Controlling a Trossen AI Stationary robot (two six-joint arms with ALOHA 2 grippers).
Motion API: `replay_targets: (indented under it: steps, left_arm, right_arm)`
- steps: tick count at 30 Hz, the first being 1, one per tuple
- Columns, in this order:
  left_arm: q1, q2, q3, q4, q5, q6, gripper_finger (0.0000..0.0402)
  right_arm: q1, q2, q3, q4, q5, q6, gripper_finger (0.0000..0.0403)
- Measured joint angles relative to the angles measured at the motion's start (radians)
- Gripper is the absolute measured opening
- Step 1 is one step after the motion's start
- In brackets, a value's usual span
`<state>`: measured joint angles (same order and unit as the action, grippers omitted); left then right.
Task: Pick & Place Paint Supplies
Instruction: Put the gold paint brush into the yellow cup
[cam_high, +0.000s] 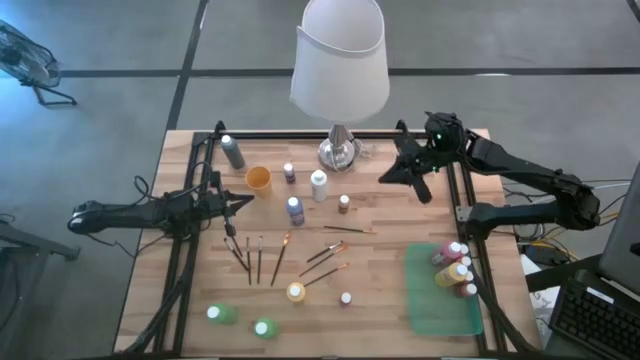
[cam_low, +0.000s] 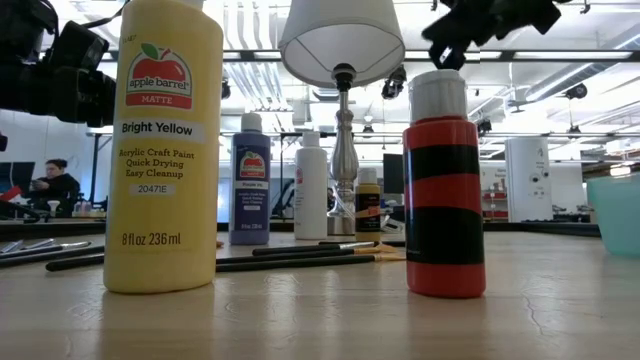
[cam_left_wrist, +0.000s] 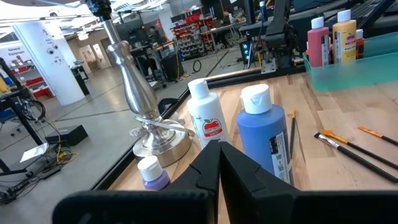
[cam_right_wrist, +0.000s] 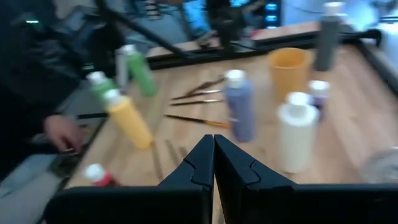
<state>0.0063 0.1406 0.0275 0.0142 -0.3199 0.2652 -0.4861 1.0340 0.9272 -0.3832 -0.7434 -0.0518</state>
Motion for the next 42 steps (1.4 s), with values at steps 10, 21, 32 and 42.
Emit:
replay_targets:
  steps: [10,21,32,42]
  left_arm:
    - [0.000,0.000,0.000,0.000,0.000,0.000,0.0013]
    - [-0.001,0.000,0.000,0.000,0.000,0.000,0.0013]
    - [-0.001,0.000,0.000,0.000,0.000,0.000,0.0013]
    - [0.000,0.000,0.000,0.000,0.000,0.000,0.0013]
  right_arm:
    - [0.245,-0.001,0.000,0.061,0.256,0.094,0.0008]
    - [0.308,-0.006,0.000,-0.073,0.674,0.282,0.0008]
    - [0.373,-0.002,0.000,-0.202,0.684,0.296,0.0008]
    - [0.374,0.014,0.000,-0.217,0.683,0.242,0.0008]
